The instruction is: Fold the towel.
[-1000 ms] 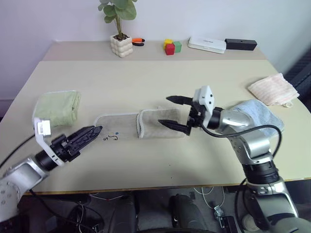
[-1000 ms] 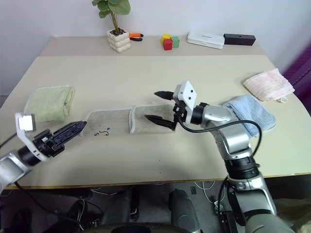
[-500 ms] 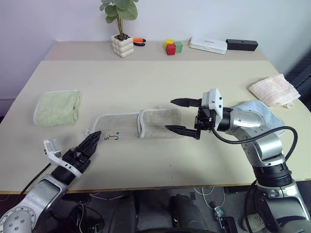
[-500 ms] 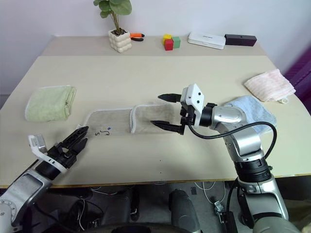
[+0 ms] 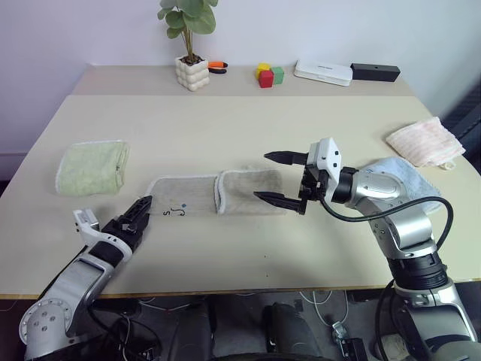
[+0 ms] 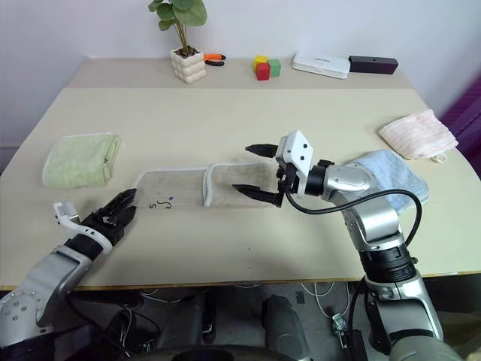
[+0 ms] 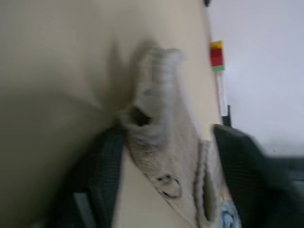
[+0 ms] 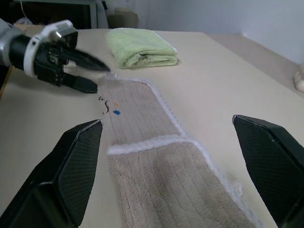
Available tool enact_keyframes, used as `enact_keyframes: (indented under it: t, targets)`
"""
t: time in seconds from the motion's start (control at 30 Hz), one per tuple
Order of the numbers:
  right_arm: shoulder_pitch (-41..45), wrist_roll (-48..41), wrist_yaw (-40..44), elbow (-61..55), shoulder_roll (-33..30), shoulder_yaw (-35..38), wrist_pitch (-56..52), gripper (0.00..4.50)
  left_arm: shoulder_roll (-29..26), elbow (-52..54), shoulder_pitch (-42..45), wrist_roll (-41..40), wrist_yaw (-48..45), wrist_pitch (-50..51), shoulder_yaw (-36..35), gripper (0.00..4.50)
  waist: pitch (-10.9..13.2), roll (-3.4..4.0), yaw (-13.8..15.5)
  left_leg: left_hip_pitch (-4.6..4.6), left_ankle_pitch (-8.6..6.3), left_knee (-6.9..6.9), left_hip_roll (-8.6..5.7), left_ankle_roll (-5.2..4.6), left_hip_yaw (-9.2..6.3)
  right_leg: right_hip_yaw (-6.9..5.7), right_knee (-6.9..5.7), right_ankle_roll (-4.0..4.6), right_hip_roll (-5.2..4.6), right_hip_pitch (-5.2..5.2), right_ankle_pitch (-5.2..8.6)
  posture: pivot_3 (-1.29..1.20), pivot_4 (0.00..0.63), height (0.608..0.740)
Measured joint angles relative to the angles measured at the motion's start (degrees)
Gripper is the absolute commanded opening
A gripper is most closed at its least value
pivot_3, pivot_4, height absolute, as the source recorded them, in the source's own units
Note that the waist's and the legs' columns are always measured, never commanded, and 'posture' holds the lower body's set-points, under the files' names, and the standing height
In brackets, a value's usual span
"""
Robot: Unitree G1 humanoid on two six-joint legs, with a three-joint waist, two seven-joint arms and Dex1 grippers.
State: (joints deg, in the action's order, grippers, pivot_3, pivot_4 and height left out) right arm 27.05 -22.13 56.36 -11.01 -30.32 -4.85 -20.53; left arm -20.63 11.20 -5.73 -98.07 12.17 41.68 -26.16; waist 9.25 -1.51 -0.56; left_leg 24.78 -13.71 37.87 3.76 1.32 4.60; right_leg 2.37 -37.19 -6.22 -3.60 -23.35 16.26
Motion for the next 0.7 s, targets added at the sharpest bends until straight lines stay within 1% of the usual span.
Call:
enact_keyframes:
  t: [0.07, 0.1, 0.17, 0.37, 0.47, 0.57, 0.7]
  targets:
    - [0.00, 0.31, -0.45, 0.00, 0.00, -0.34, 0.02, 4.50, 0.03, -0.05, 0.95, 0.13, 0.13, 0.11, 0.40, 0.49, -0.01, 0.03, 0.07, 0.00, 0.00, 0.00, 0.00, 0.00, 0.00, 0.00, 0.01, 0.00, -0.02, 0.02, 0.00, 0.00, 0.150, 0.735]
    - [0.00, 0.61, -0.69, 0.00, 0.01, -0.47, 0.02, 4.50, 0.04, 0.10, 1.50, 0.11, 0.09, 0.09, 0.41, 0.06, -0.03, 0.06, 0.14, -0.02, 0.00, 0.00, 0.00, 0.00, -0.01, -0.01, 0.01, 0.01, -0.02, 0.03, -0.01, 0.00, 0.150, 0.735]
    - [0.00, 0.71, -0.95, -0.01, -0.01, -0.48, 0.03, 4.50, 0.05, 0.04, 1.99, 0.12, -0.13, 0.00, 0.38, 0.06, -0.04, 0.10, 0.10, -0.19, -0.01, -0.04, 0.00, 0.01, 0.02, 0.01, 0.02, 0.03, -0.03, 0.17, -0.01, 0.00, 0.150, 0.735]
    - [-0.23, 1.05, -1.34, -0.02, -1.15, -0.19, 0.03, 4.50, -0.36, -0.25, 2.09, 1.45, -2.51, 0.35, 0.54, 0.06, -0.03, 0.09, 0.05, -0.24, -0.01, -0.16, -0.02, 0.01, 0.04, 0.02, 0.11, 0.07, -0.08, 0.19, 0.00, 0.00, 0.150, 0.735]
    - [-2.08, -0.77, -0.09, -0.03, -3.87, 2.78, -0.43, 4.50, -2.35, 1.11, 2.65, 5.55, -9.23, 0.28, 0.95, 0.06, 0.03, 0.00, 0.12, -0.22, -0.02, -0.18, -0.03, 0.02, 0.07, 0.01, 0.21, 0.11, -0.09, 0.19, -0.01, 0.00, 0.150, 0.735]
    - [-4.21, -3.32, 1.95, -0.01, -7.29, 7.76, -0.44, 4.50, -4.68, 4.30, 4.97, 8.98, -15.38, 0.12, 1.29, 0.06, 0.03, 0.01, -0.05, -0.27, -0.02, -0.32, -0.04, 0.02, 0.14, 0.05, 0.32, 0.14, -0.15, 0.19, -0.02, 0.00, 0.150, 0.735]
    - [-8.52, -5.87, 4.90, 1.31, -10.01, 12.64, -0.01, 4.50, -6.44, 7.01, 8.79, 15.53, -23.92, 0.09, 5.47, 0.06, 0.03, 0.01, -0.13, -0.35, 0.00, -0.63, -0.03, 0.04, 0.21, 0.07, 0.62, 0.17, -0.09, 0.21, -0.04, 0.00, 0.150, 0.735]
